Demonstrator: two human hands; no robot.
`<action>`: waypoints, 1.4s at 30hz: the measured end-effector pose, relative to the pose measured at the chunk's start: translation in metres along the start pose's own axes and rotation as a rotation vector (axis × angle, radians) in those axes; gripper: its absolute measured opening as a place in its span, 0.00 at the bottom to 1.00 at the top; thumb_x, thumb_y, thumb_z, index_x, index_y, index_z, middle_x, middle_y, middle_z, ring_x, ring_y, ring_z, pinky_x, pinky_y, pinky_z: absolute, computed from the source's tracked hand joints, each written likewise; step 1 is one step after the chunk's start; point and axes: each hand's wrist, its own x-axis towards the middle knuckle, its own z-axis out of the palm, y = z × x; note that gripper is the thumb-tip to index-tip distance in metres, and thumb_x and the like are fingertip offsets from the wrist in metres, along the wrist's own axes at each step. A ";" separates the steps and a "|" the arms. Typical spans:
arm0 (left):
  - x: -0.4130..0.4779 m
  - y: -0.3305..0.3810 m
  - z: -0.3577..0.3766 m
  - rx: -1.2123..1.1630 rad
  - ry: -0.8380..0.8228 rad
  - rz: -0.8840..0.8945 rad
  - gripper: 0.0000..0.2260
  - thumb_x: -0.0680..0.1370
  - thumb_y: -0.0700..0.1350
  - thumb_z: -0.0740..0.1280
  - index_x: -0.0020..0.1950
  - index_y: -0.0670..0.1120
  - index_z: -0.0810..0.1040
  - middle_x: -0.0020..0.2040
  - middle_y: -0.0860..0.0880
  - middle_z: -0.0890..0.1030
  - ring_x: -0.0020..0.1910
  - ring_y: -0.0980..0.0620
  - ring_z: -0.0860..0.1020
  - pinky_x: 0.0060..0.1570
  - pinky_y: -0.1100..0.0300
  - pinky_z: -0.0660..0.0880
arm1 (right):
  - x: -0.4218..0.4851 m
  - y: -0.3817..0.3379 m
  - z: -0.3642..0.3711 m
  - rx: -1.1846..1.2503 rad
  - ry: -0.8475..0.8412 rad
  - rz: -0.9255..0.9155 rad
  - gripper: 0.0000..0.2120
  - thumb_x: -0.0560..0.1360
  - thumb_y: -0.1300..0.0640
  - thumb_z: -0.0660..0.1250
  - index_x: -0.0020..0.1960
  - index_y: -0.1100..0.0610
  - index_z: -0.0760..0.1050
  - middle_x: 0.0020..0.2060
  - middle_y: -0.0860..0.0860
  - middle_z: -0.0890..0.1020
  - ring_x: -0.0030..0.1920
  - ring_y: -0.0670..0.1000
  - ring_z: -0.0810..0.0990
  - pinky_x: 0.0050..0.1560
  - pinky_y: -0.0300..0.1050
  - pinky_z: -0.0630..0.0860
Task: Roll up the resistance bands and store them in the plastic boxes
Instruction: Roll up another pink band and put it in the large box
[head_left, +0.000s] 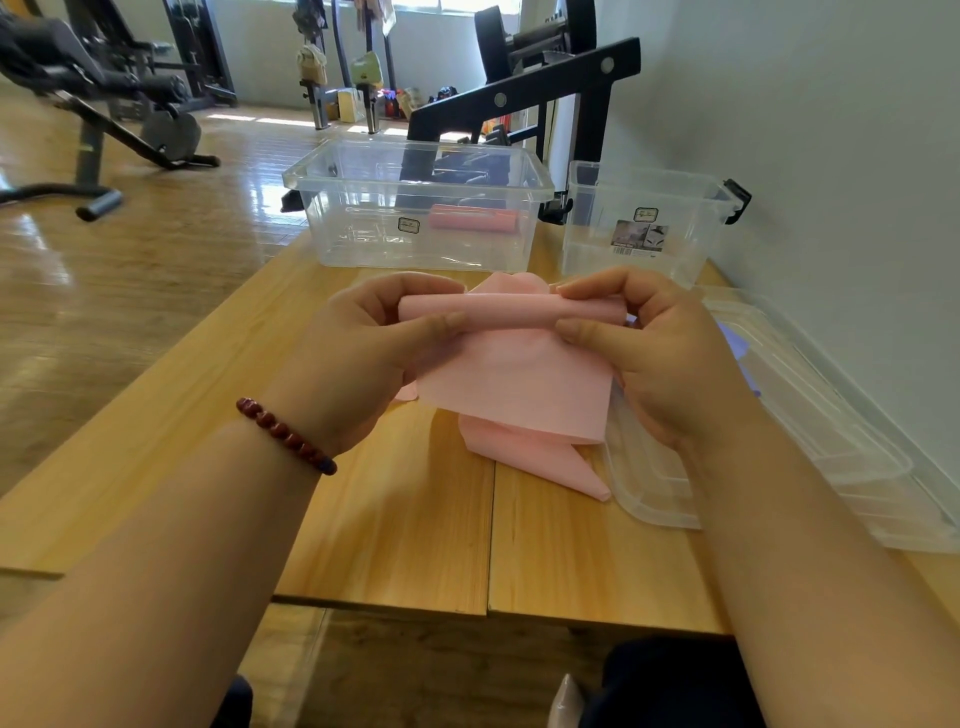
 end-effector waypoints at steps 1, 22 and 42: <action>0.000 -0.001 -0.001 0.005 0.006 0.008 0.14 0.68 0.48 0.71 0.52 0.50 0.82 0.57 0.42 0.80 0.57 0.42 0.79 0.56 0.47 0.79 | 0.000 -0.001 0.000 0.010 -0.023 0.018 0.12 0.70 0.62 0.76 0.46 0.45 0.83 0.53 0.51 0.83 0.54 0.54 0.82 0.54 0.53 0.81; 0.001 -0.003 -0.002 0.005 -0.036 0.052 0.13 0.65 0.49 0.72 0.49 0.51 0.83 0.58 0.44 0.81 0.57 0.45 0.81 0.54 0.52 0.80 | -0.003 -0.004 0.000 -0.021 -0.029 0.092 0.09 0.63 0.49 0.73 0.43 0.47 0.85 0.46 0.49 0.85 0.49 0.50 0.83 0.46 0.40 0.79; -0.001 -0.002 -0.003 0.019 -0.087 0.001 0.21 0.69 0.50 0.70 0.61 0.50 0.79 0.56 0.45 0.82 0.55 0.45 0.82 0.53 0.48 0.80 | -0.001 -0.005 -0.004 0.095 0.010 0.059 0.12 0.62 0.55 0.75 0.46 0.52 0.84 0.47 0.51 0.85 0.46 0.50 0.83 0.45 0.42 0.79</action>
